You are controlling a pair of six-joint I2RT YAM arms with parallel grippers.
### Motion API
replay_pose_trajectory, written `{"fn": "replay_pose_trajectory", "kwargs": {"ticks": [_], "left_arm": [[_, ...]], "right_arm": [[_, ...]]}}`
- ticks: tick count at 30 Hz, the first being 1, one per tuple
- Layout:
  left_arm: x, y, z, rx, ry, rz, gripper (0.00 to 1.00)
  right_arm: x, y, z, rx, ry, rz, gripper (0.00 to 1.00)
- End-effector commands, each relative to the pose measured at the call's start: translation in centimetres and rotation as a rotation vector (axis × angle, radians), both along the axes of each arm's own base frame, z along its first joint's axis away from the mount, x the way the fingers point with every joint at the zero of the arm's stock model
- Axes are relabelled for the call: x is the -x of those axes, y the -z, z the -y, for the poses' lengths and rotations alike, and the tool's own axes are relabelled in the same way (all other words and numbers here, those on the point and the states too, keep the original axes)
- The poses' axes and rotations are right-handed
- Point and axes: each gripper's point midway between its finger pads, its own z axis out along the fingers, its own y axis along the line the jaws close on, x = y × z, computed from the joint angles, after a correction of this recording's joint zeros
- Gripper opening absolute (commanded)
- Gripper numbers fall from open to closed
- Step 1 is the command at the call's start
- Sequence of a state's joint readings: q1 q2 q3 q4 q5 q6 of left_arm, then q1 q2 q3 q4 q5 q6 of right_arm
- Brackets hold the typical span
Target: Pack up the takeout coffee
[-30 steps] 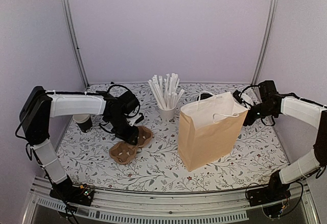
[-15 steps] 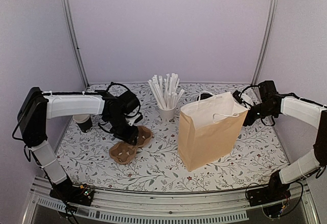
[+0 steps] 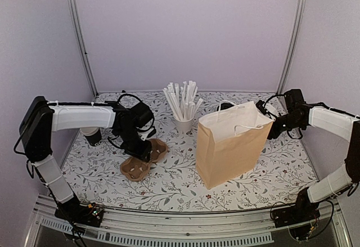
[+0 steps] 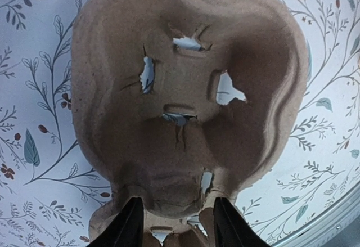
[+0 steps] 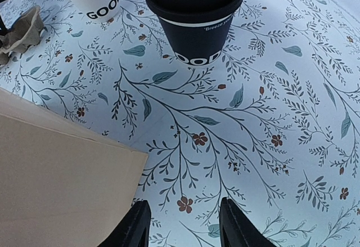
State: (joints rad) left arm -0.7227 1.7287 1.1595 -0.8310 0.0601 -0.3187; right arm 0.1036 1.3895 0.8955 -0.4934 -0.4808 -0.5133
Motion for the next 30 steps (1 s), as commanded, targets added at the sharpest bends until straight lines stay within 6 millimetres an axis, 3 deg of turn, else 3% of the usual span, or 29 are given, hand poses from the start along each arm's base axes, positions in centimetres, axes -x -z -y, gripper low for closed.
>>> {"fn": "replay_pose_trajectory", "kwargs": {"ticks": [1, 9, 14, 23, 30], "left_arm": [[0.6, 1.3, 0.0, -0.019, 0.007, -0.023, 0.44], [0.5, 1.7, 0.0, -0.035, 0.006, -0.023, 0.38], [0.3, 0.6, 0.2, -0.023, 0.004, -0.002, 0.33], [-1.4, -6.2, 1.5, 0.092, 0.016, 0.146, 0.26], [-2.8, -12.3, 2.4, 0.190, 0.030, 0.293, 0.27]], "right_arm": [[0.1, 0.2, 0.0, -0.005, -0.004, -0.009, 0.44], [0.1, 0.2, 0.0, -0.005, -0.006, -0.011, 0.45], [0.1, 0.2, 0.0, -0.005, -0.006, -0.010, 0.44], [0.2, 0.1, -0.3, -0.023, -0.017, -0.017, 0.44], [1.0, -0.1, -0.9, -0.047, -0.063, -0.022, 0.45]]}}
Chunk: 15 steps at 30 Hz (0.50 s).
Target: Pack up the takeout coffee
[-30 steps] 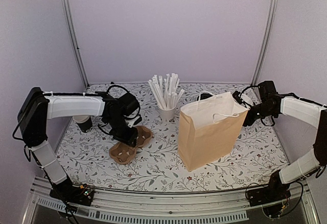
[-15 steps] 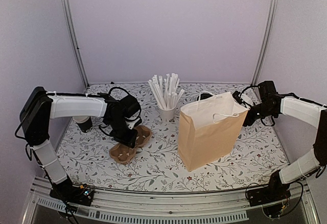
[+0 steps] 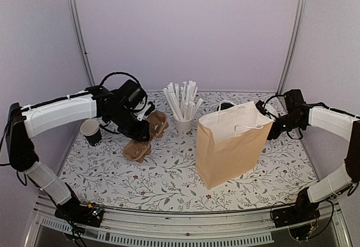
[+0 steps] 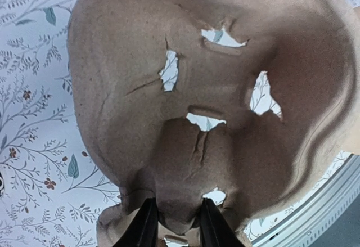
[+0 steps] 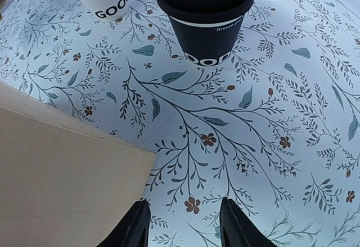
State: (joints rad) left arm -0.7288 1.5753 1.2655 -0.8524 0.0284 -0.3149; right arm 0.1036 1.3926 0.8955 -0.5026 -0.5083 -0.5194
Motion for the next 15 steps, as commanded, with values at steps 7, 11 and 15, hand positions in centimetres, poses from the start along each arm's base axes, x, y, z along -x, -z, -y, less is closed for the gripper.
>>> {"fn": "replay_pose_trajectory", "kwargs": {"ticks": [7, 11, 15], "left_arm": [[-0.6, -14.2, 2.5, 0.249, 0.104, 0.293, 0.27], [0.8, -20.4, 4.5, 0.376, 0.189, 0.405, 0.27], [2.7, -25.6, 6.4, 0.486, 0.262, 0.511, 0.25]], "right_arm": [[4.3, -2.2, -5.3, -0.156, -0.263, -0.017, 0.46], [6.4, -2.9, -7.9, -0.212, -0.378, -0.072, 0.47], [8.6, -3.5, -10.1, -0.273, -0.498, -0.152, 0.48]]}}
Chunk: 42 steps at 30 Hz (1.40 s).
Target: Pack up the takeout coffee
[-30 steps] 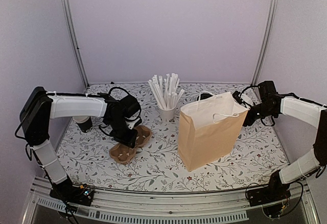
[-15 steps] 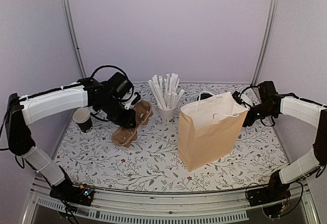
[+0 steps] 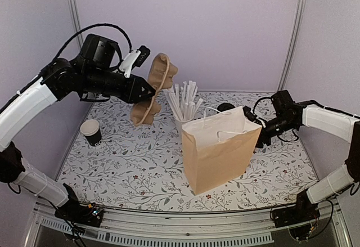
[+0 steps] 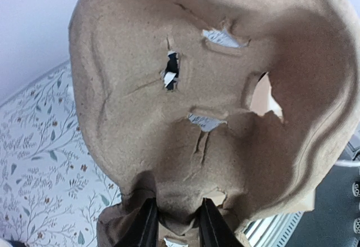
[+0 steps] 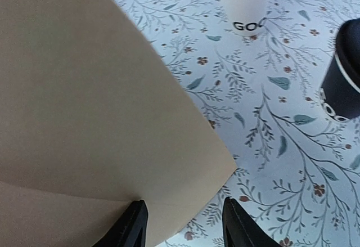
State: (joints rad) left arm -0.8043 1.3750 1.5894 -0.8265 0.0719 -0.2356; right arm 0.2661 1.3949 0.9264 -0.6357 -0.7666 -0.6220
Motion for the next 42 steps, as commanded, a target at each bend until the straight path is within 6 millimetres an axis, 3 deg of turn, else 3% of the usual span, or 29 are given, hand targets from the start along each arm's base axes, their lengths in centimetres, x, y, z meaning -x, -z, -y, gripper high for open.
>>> {"fn": "replay_pose_trajectory", "kwargs": {"ticks": [1, 4, 6, 11, 14, 15, 18, 21, 25, 27, 31, 34, 36, 40, 42], "left_arm": [[2.6, -5.9, 2.7, 0.133, 0.130, 0.134, 0.25], [5.0, -8.8, 4.6, 0.228, 0.237, 0.195, 0.25], [6.2, -9.9, 5.3, 0.277, 0.284, 0.226, 0.25], [7.4, -11.3, 6.0, 0.344, 0.327, 0.289, 0.25], [7.6, -11.6, 6.1, 0.360, 0.336, 0.307, 0.25], [7.6, -11.5, 6.2, 0.362, 0.340, 0.309, 0.25], [7.9, -11.5, 6.6, 0.371, 0.348, 0.312, 0.25], [8.2, -11.6, 6.6, 0.372, 0.349, 0.314, 0.25], [8.7, -11.7, 6.2, 0.381, 0.340, 0.318, 0.25], [8.9, -11.6, 6.1, 0.385, 0.341, 0.316, 0.25], [9.2, -11.1, 6.4, 0.390, 0.350, 0.310, 0.25], [9.4, -10.9, 6.7, 0.401, 0.357, 0.320, 0.25], [9.4, -10.8, 7.0, 0.414, 0.366, 0.332, 0.25], [9.3, -10.6, 8.0, 0.443, 0.373, 0.357, 0.24], [9.1, -10.3, 8.3, 0.443, 0.370, 0.364, 0.24]], "right_arm": [[2.6, -1.8, -2.5, -0.102, -0.151, -0.104, 0.48], [1.5, -1.9, -1.8, -0.028, -0.138, -0.073, 0.49], [0.3, -3.1, -0.8, 0.015, -0.106, -0.014, 0.50], [-2.3, -10.9, 0.6, 0.034, -0.073, 0.193, 0.56], [-1.8, -15.9, -0.6, 0.012, -0.143, 0.325, 0.66], [-1.3, -16.9, -1.4, 0.011, -0.180, 0.357, 0.71], [0.0, -19.2, -3.9, 0.014, -0.287, 0.432, 0.73], [0.8, -19.3, -6.4, -0.005, -0.372, 0.410, 0.73], [2.8, -17.5, -9.6, 0.019, -0.494, 0.374, 0.73], [2.8, -16.7, -10.6, 0.031, -0.516, 0.380, 0.72], [2.2, -17.5, -11.7, -0.012, -0.512, 0.378, 0.67], [1.5, -18.3, -12.4, -0.043, -0.486, 0.372, 0.44], [1.3, -18.5, -12.9, -0.065, -0.477, 0.359, 0.34], [1.5, -18.7, -13.4, -0.103, -0.483, 0.312, 0.30], [1.7, -18.8, -13.4, -0.103, -0.486, 0.294, 0.38]]}}
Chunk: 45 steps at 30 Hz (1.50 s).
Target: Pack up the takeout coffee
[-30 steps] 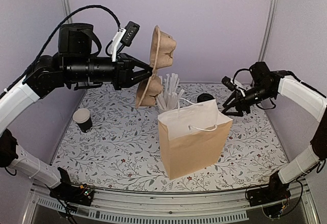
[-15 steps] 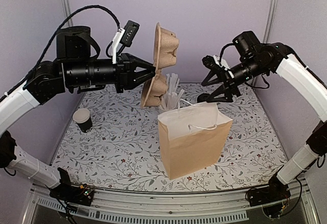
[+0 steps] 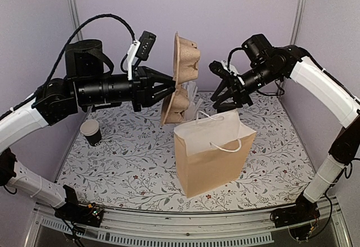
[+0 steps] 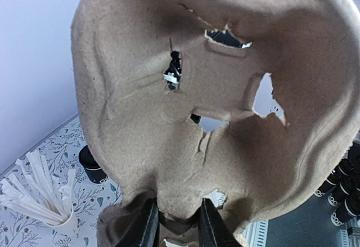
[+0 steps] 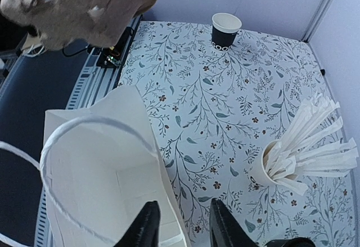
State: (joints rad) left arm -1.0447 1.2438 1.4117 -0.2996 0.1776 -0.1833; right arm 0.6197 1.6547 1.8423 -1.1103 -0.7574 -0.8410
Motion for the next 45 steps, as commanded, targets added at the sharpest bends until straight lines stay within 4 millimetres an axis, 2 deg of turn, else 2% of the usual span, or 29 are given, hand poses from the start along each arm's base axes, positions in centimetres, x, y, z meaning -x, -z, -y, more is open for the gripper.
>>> {"fn": "replay_pose_trajectory", "kwargs": {"ticks": [1, 5, 9, 14, 18, 21, 23, 26, 29, 33, 36, 45], "left_arm": [[0.4, -1.3, 1.1, 0.067, 0.014, 0.056, 0.24], [0.3, -1.1, 0.9, 0.060, -0.007, 0.066, 0.25], [0.3, -1.3, 0.1, 0.067, -0.033, 0.070, 0.25], [0.3, -1.5, -0.4, 0.073, -0.047, 0.070, 0.25], [0.2, -1.4, -0.4, 0.069, -0.054, 0.069, 0.25], [0.2, -1.5, -0.4, 0.077, -0.055, 0.065, 0.25], [0.3, -1.5, -0.2, 0.081, -0.048, 0.063, 0.25], [0.6, -1.3, 0.3, 0.096, -0.015, 0.056, 0.26], [1.3, -1.6, 0.9, 0.134, 0.032, 0.054, 0.26], [1.2, -0.7, 2.0, 0.142, 0.052, 0.053, 0.26], [0.9, -0.3, 2.8, 0.170, 0.052, 0.072, 0.26], [0.9, 1.6, 4.3, 0.193, 0.092, 0.099, 0.26]], "right_arm": [[0.1, -0.6, -0.6, -0.023, -0.013, -0.057, 0.44], [0.7, -1.2, 0.4, -0.003, -0.006, -0.004, 0.56], [2.5, -2.0, 1.5, -0.013, -0.046, 0.027, 0.72], [4.1, -0.7, 1.9, 0.018, -0.092, -0.018, 0.74], [4.8, 0.5, 1.3, 0.047, -0.126, -0.056, 0.76], [4.7, 0.5, 0.6, 0.034, -0.130, -0.051, 0.76], [3.5, 0.2, -0.1, 0.019, -0.085, -0.030, 0.72], [1.6, -0.6, -0.8, -0.003, 0.000, -0.008, 0.57], [1.0, -1.4, -1.4, -0.020, 0.022, -0.028, 0.30], [1.1, -1.6, -2.0, -0.037, 0.009, -0.085, 0.06], [1.3, -1.5, -2.2, -0.041, 0.011, -0.128, 0.01], [1.6, -1.3, -2.0, -0.038, 0.025, -0.153, 0.00]]}}
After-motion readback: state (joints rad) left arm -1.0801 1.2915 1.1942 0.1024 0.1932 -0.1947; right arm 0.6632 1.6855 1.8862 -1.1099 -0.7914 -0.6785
